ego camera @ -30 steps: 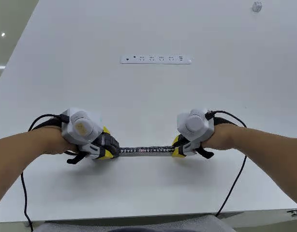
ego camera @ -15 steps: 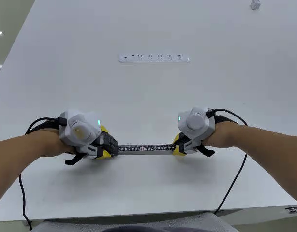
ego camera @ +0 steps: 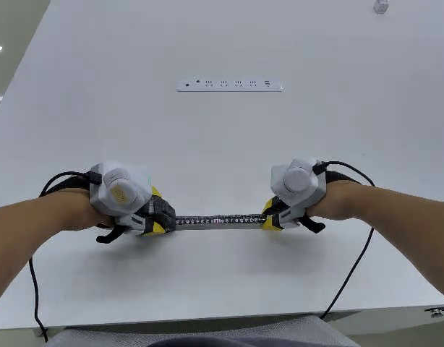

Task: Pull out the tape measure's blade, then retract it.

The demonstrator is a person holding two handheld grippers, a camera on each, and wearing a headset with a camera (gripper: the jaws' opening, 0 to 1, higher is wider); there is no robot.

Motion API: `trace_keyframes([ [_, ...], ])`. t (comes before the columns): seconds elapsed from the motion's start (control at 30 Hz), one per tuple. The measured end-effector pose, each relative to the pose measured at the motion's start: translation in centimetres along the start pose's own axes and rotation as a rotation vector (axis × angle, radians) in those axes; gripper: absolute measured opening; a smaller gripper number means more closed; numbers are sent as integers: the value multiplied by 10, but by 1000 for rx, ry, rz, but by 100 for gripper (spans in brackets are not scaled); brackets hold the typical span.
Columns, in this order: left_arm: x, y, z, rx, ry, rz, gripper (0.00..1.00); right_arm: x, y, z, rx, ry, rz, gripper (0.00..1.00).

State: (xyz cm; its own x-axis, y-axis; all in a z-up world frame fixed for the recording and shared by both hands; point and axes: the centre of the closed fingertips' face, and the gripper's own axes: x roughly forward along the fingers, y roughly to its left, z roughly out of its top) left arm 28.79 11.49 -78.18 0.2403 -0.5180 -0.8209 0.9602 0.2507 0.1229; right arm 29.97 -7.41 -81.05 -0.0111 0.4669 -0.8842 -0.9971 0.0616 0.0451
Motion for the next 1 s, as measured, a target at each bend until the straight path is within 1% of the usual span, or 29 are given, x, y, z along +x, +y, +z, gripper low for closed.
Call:
trace_keyframes([
  [0.33, -1, -1, 2, 0, 5, -1, 38, -3, -1, -6, 5, 6, -4, 12],
  [0.7, 0, 1, 0, -2, 7, 0, 38, -6, -1, -10, 10, 10, -8, 12],
  [1.0, 1, 1, 1, -5, 8, 0, 38, -8, -1, -13, 15, 13, -9, 12],
])
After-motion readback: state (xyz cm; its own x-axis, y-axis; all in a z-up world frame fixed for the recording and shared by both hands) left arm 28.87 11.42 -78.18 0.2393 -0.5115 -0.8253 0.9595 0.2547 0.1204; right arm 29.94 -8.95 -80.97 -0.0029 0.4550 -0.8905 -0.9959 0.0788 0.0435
